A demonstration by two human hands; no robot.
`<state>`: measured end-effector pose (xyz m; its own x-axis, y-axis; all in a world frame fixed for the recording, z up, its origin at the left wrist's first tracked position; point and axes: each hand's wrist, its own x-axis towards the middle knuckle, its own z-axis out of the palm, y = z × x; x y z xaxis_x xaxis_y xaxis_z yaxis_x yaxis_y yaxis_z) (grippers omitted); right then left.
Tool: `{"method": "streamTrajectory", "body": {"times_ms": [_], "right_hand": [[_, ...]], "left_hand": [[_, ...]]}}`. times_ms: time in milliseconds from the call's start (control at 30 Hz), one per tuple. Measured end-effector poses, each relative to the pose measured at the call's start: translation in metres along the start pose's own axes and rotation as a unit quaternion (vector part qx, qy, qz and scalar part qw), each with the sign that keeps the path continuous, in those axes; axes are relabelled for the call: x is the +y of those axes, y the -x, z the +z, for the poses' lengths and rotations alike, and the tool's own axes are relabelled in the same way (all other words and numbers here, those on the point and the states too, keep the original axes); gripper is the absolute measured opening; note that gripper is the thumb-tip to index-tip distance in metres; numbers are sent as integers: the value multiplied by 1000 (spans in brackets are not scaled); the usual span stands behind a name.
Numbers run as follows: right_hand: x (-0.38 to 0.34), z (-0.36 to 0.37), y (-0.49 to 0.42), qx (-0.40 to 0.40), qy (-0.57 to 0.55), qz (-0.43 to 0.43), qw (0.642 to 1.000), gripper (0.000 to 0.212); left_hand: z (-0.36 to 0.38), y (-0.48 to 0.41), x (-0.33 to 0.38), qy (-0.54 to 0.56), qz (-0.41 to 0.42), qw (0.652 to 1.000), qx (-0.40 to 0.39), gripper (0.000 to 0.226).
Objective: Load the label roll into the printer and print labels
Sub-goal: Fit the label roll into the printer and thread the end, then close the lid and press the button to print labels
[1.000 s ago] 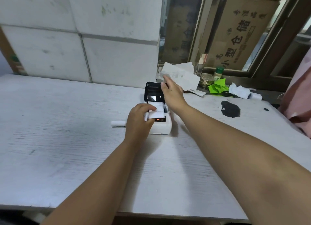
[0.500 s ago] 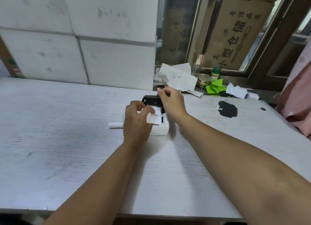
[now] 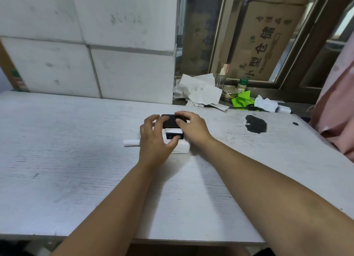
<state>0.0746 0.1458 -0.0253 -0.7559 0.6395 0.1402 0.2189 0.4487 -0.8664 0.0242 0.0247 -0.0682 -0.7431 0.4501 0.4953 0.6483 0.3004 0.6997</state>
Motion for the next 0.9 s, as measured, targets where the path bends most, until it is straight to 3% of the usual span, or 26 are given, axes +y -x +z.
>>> {"method": "streamTrajectory", "body": {"times_ms": [300,500,900], "right_hand": [[7,6,-2,6,-88,30,996,29],[3,6,1,-3,-269,98,958,27],[-1,11,0,8,-316,125,940,25]], "left_hand": [[-4,-4,-4,8,-21,997,-74,78],[-11,-6,-11,-20,1,993,-114,89],[-14,-7,-11,-31,29,994,-103,89]]}}
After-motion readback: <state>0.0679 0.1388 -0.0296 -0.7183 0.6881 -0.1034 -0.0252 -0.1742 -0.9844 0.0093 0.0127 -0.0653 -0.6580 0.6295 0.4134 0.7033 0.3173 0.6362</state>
